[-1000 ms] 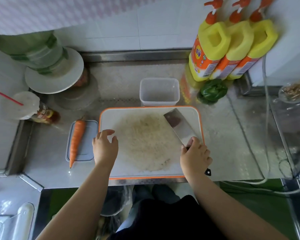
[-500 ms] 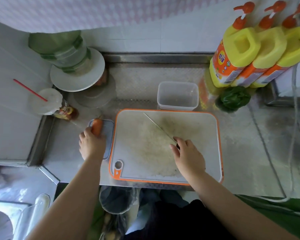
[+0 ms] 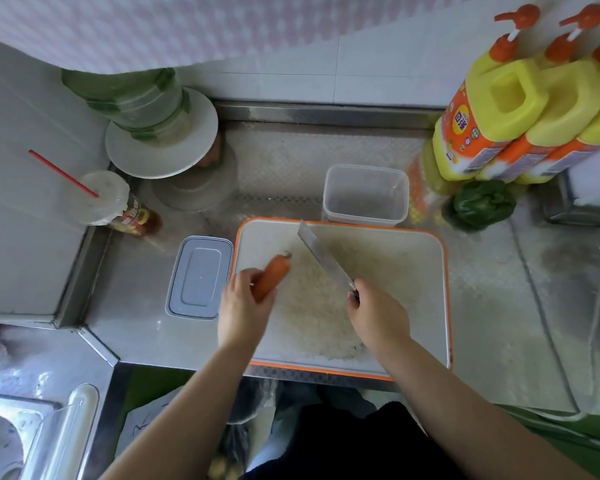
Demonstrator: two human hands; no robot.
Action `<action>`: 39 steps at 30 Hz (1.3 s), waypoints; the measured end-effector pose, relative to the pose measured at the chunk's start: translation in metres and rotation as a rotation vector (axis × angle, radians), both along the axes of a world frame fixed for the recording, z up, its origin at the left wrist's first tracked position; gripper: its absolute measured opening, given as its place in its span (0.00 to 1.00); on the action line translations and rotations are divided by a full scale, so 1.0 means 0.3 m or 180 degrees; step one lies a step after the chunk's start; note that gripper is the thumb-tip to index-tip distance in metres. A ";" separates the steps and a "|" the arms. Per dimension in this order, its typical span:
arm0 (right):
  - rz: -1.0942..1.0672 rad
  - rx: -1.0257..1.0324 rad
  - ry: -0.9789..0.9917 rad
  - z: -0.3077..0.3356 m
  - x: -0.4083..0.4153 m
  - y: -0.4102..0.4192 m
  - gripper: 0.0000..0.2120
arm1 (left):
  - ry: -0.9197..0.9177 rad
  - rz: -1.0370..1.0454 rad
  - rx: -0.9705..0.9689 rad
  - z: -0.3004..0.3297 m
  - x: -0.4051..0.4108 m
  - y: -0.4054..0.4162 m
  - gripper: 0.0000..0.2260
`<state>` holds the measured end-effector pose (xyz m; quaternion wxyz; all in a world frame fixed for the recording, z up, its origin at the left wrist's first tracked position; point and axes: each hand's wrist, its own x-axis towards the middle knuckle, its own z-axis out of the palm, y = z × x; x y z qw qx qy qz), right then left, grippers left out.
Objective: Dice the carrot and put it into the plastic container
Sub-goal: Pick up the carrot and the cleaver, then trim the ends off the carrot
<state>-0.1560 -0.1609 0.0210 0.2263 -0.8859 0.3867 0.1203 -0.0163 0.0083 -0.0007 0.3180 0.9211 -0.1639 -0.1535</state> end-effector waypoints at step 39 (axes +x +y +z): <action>0.0449 0.0084 0.0203 0.057 0.043 0.060 0.08 | -0.0753 -0.0815 -0.0485 -0.137 -0.082 -0.085 0.10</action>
